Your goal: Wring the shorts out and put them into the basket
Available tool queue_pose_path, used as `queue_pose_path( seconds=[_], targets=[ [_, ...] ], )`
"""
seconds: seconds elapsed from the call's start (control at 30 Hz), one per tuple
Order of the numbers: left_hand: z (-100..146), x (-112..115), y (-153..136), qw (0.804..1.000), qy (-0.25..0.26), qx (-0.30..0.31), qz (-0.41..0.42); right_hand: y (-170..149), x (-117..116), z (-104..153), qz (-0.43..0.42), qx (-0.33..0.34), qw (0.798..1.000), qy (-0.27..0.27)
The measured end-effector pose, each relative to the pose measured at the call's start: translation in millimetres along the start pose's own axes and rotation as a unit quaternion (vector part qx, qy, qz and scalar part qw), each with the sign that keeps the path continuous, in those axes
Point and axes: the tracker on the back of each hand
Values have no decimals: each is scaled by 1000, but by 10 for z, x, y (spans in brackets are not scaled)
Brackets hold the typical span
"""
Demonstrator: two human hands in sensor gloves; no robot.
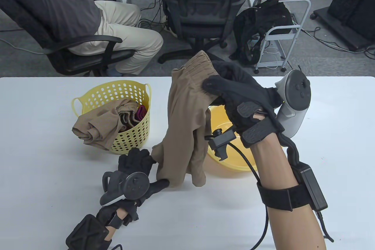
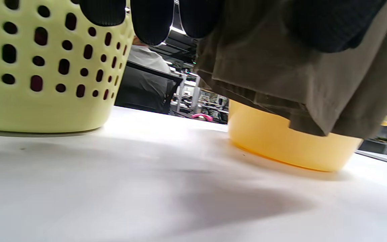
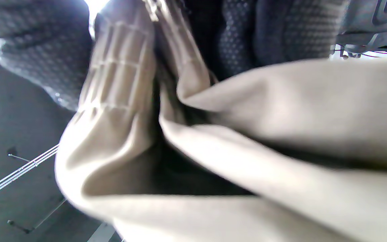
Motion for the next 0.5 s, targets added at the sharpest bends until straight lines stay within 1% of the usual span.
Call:
queue_pose_path(
  seconds=[0.07,0.23,0.33,0.4,0.47,0.5],
  targets=[
    [-23,3,-21,1000,-1,-3,21,-14,0,-5,-4,-2,1000,5],
    [-129,11,-60,994,-16,11,111,-42,-49,-13,-15,-8,1000,23],
    [-206,55,-67,981,-34,29,187,-71,-100,-19,-21,-11,999,34],
    [-255,101,-72,967,-28,36,251,-92,-139,-27,-25,-12,999,40],
    [-302,135,-79,956,-26,51,287,-117,-193,-39,-32,-13,998,46],
    [-312,139,-79,955,-25,49,291,-126,-214,-44,-36,-13,998,50]
  ],
)
Point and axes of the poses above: the tracker on the back of each hand, its own y axis roughly to the thumb side, its own z axis roughly from the fingertips to the wrist, x = y × z, and after that the axes turned 5 degrees about x, right-handed
